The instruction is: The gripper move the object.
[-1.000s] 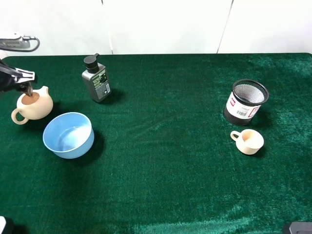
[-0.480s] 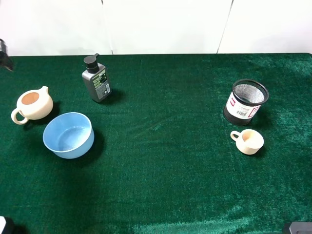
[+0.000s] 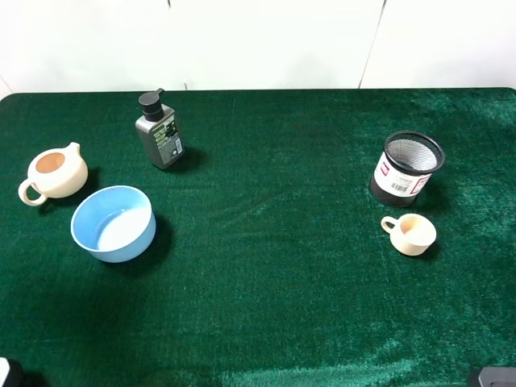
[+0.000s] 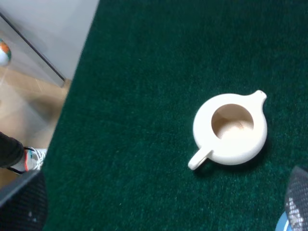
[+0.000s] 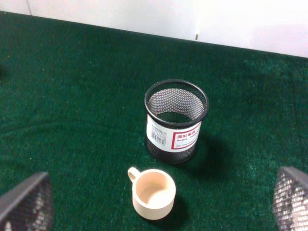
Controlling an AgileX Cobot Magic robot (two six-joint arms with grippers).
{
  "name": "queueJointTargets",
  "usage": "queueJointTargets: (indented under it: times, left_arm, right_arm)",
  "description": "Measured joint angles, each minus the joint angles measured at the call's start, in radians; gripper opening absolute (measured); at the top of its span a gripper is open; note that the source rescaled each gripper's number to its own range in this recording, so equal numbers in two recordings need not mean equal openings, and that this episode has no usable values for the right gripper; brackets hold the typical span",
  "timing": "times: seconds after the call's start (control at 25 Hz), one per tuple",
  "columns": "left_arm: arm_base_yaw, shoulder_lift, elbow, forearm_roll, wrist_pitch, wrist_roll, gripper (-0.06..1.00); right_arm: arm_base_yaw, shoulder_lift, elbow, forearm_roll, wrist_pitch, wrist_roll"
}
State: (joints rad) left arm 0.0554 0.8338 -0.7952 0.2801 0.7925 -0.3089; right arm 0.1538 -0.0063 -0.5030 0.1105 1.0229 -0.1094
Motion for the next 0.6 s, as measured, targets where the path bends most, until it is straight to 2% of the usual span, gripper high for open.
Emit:
queueJointTargets:
  times: [0.24, 0.44, 0.6]
  left_arm:
    - [0.000, -0.196, 0.000, -0.005, 0.119, 0.000, 1.00]
    - [0.000, -0.333, 0.002, -0.059, 0.190, 0.000, 1.00]
    - [0.000, -0.430, 0.050, -0.093, 0.208, 0.000, 1.00]
  right_arm:
    - [0.000, 0.000, 0.000, 0.000, 0.000, 0.000]
    - [0.000, 0.000, 0.000, 0.000, 0.000, 0.000]
    - [0.000, 0.000, 0.000, 0.000, 0.000, 0.000]
